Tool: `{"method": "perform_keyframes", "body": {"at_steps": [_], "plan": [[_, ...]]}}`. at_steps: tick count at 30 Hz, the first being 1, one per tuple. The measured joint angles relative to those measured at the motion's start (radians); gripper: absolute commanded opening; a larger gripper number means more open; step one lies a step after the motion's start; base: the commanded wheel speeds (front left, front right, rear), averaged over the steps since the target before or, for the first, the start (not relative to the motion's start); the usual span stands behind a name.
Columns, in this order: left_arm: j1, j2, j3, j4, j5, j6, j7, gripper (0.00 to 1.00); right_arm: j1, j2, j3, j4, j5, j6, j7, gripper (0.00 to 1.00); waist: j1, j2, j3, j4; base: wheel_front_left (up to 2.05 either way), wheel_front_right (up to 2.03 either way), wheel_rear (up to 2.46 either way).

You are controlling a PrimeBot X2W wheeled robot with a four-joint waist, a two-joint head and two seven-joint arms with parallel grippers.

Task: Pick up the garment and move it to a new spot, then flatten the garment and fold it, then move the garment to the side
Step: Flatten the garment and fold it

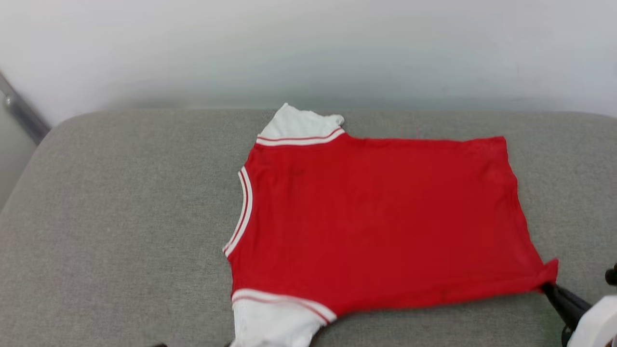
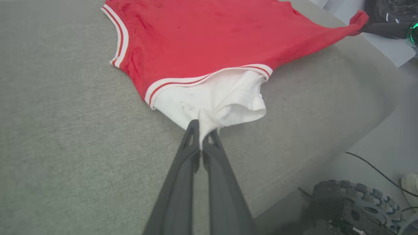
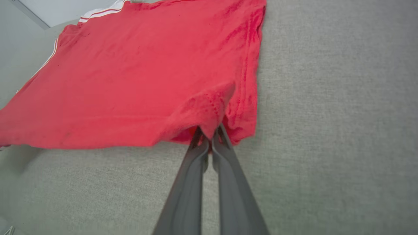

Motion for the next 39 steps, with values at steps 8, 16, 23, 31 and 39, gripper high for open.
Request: {"method": "perform_keyframes", "body": {"at_steps": [8, 16, 23, 31, 39], "plan": [[0.1, 0.019, -0.04, -0.026, -0.012, 0.007, 0.021, 0.0, 0.142, -0.024, -0.058, -0.087, -0.019, 0.0, 0.05, 0.0, 0.0, 0.0, -0.016, -0.019, 0.0, 0.0, 0.0], [0.051, 0.012, -0.007, -0.064, -0.005, 0.013, -0.016, 0.0, 0.169, 0.006, -0.14, -0.144, -0.069, 0.0, 0.099, 0.0, 0.0001, 0.0, -0.006, -0.035, 0.0, 0.0, 0.0], [-0.07, 0.014, 0.029, -0.066, 0.022, 0.01, -0.039, 0.0, 0.133, 0.015, -0.193, -0.201, -0.129, 0.0, 0.163, 0.0, 0.0003, 0.0, 0.038, -0.046, 0.0, 0.0, 0.0], [-0.238, -0.024, 0.046, -0.001, 0.046, -0.008, -0.054, 0.0, 0.029, 0.036, -0.254, -0.233, -0.204, 0.0, 0.242, 0.0, 0.0005, 0.0, 0.145, -0.047, 0.0, 0.0, 0.0], [-0.413, -0.053, 0.028, 0.127, 0.099, -0.027, -0.059, 0.0, -0.076, 0.083, -0.294, -0.193, -0.288, 0.0, 0.297, 0.0, 0.0006, 0.0, 0.262, -0.037, 0.0, 0.0, 0.0]]}}
